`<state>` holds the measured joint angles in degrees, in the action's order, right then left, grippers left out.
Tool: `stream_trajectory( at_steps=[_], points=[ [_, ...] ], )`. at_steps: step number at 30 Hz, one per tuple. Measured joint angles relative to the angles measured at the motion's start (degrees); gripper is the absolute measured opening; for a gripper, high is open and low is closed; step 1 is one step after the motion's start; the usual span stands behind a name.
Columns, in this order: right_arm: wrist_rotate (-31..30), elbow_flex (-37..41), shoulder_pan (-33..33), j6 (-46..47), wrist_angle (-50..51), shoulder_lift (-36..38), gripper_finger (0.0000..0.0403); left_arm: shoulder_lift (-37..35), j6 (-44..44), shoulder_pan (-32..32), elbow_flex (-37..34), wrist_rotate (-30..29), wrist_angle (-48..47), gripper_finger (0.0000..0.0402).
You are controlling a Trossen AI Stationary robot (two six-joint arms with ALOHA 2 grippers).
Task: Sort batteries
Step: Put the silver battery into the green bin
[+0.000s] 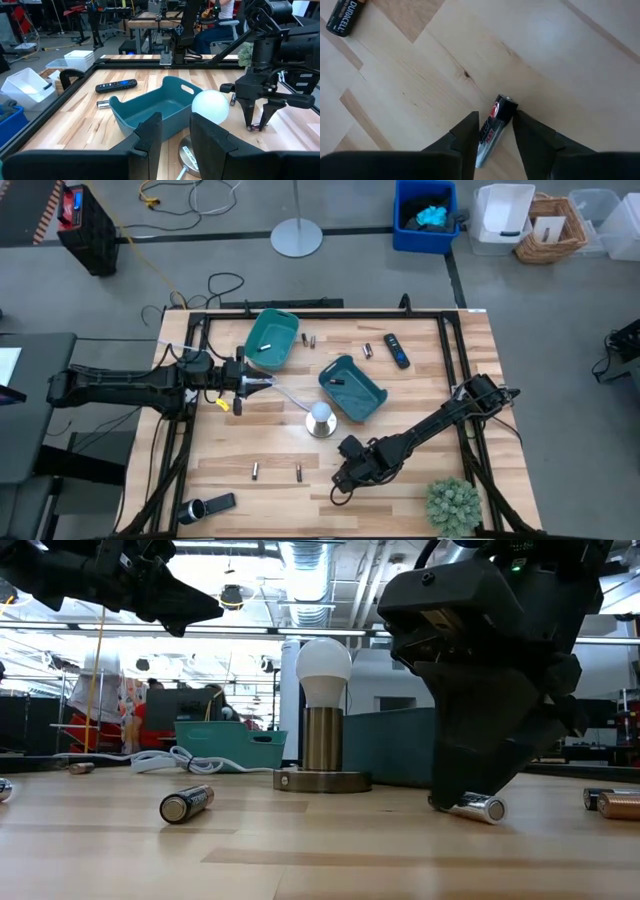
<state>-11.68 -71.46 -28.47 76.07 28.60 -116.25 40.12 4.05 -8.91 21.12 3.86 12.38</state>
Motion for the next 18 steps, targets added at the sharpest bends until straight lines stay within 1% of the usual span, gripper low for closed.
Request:
stream_trajectory(
  at_steps=[8, 18],
  points=[
    [-0.04, 0.00, 0.04, 0.30, 1.48, -0.02, 0.0112, -0.01, 0.00, 0.00, 0.00, 0.00, 0.00, 0.0093],
    [-0.02, 0.00, 0.89, -1.54, 2.55, 0.00, 0.0098, 0.00, 0.00, 0.00, 0.00, 0.00, 0.00, 0.0093]
  ],
)
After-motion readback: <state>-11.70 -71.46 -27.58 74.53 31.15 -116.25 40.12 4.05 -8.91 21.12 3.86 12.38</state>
